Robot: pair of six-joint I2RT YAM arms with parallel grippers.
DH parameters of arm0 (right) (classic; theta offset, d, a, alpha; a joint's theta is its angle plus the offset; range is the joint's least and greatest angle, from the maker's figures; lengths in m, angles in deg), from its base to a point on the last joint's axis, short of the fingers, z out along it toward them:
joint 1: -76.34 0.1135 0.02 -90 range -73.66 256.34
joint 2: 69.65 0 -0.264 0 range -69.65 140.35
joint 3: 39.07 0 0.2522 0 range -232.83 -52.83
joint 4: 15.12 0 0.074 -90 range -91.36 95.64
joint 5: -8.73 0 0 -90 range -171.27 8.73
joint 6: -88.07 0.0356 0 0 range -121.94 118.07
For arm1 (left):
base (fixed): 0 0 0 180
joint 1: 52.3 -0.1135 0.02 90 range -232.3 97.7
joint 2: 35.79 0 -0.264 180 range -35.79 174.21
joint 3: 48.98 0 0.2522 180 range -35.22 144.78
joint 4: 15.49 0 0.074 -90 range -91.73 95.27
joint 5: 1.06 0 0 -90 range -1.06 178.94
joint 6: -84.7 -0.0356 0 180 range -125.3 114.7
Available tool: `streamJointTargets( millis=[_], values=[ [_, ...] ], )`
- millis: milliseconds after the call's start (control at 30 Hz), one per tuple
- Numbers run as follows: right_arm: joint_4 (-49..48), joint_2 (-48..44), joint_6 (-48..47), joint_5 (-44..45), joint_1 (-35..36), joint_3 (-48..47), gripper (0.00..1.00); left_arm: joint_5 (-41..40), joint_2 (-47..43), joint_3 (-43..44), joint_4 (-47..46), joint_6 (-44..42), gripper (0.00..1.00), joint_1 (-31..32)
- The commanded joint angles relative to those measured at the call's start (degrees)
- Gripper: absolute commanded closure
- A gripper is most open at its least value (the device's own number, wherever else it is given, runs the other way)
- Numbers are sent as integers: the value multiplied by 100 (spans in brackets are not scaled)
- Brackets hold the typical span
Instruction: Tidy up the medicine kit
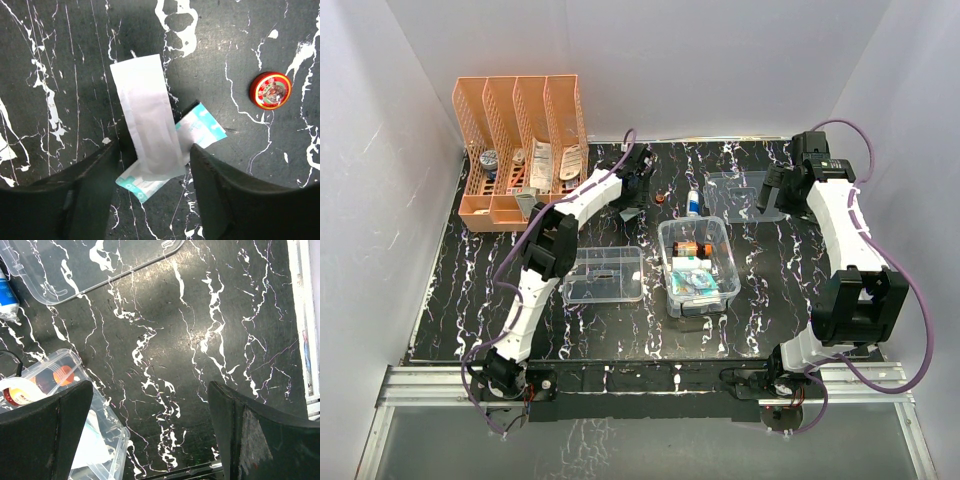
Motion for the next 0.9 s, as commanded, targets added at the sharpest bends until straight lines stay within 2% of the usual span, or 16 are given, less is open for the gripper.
streamJointTargets(
  millis=[0,167,367,700,867],
  values=[
    [-258,-304,-118,55,-40,57,2,304,-142,-305,491,72,51,183],
    [-266,-409,-112,87,-39,160,1,210,-207,-419,522,76,82,179],
    [-271,-524,-46,38,-40,268,2,199,-367,-556,614,36,99,177],
    [-344,-677,27,-126,-40,458,2,389,-998,-832,845,-438,100,160],
    [-417,-706,35,-198,-40,549,1,383,-1221,-379,1125,-749,100,164]
  ],
)
